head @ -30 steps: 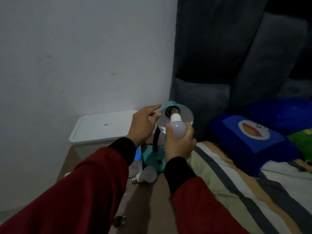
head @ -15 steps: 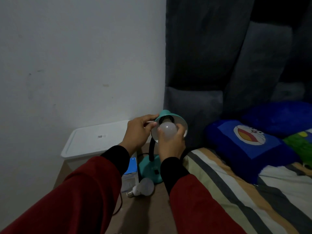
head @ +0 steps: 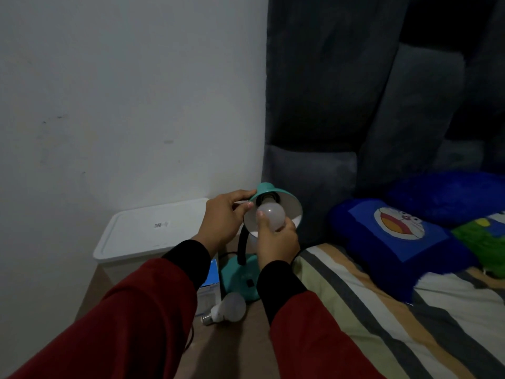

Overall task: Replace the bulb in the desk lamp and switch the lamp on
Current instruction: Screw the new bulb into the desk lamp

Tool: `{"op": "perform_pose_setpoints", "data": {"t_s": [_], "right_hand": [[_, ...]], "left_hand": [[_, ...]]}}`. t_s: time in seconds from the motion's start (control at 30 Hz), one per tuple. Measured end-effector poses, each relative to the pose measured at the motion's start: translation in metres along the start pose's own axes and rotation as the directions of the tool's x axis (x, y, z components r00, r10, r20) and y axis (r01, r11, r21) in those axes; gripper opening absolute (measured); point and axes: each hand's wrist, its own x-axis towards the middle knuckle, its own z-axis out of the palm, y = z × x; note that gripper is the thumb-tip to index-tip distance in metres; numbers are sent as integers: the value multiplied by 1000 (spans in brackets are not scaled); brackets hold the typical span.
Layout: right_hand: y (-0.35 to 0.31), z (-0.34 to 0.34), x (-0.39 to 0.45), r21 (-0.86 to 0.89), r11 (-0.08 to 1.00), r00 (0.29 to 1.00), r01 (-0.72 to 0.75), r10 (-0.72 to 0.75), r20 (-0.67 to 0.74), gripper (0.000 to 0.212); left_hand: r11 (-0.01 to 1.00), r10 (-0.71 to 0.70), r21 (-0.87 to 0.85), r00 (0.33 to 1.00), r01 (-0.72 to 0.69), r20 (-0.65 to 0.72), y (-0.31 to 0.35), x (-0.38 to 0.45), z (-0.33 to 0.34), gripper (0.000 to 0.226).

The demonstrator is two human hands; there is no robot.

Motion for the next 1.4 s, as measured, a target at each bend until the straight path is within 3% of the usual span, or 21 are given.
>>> {"op": "perform_pose_setpoints", "data": {"t_s": [0.1, 0.17, 0.33, 0.47, 0.57, 0.67, 0.73, 0.83, 0.93, 1.03, 1.1, 1.23, 1.4], "right_hand": [[-5, 2, 1, 219, 955, 980, -201, 192, 60, 52], [-8, 3, -1, 254, 940, 974, -227, 214, 79, 56], [-7, 2, -8, 183, 983, 995, -35, 17, 96, 78], [-2, 2, -5, 179, 984, 999, 7, -16, 47, 63], [-2, 5, -6, 155, 988, 999, -19, 11, 53, 70], [-3, 1, -8, 45, 992, 991, 119, -121, 48, 85], [-2, -2, -8, 14, 981, 979, 194, -194, 65, 72], [1, -3, -6, -10, 980, 976, 200, -198, 93, 65], [-1, -7, -4, -67, 972, 969, 225, -217, 118, 81], [3, -5, -5, -85, 957, 955, 279, -267, 128, 69], [3, -5, -5, -58, 970, 968, 235, -229, 105, 64], [-1, -6, -5, -67, 968, 965, 243, -235, 113, 83], [1, -7, -4, -73, 962, 960, 263, -254, 119, 65]], "left_hand": [[1000, -2, -8, 1000, 2, -2, 0, 0, -1, 33], [1000, 0, -12, 1000, 0, -1, -1, 1, -2, 32], [1000, -6, -20, 1000, 7, 7, -1, 0, -3, 33], [1000, -3, -13, 1000, 3, 2, 0, 0, -3, 33], [1000, -8, -4, 1000, 8, 6, 0, 1, -4, 33], [1000, -6, -7, 1000, 6, -4, -1, 1, -4, 32], [1000, -13, -16, 1000, 13, -3, 0, 1, -2, 32], [999, -32, -32, 999, 32, 9, 2, 1, -2, 33], [999, -32, -39, 999, 33, 10, 3, 1, -3, 32], [998, -44, -43, 999, 44, 13, 4, 0, -4, 33], [998, -48, -38, 999, 48, 15, 5, 0, -4, 33], [999, -44, -31, 999, 44, 16, 5, -1, -5, 33], [998, -52, -43, 999, 53, 13, 6, -1, -5, 33]]}}
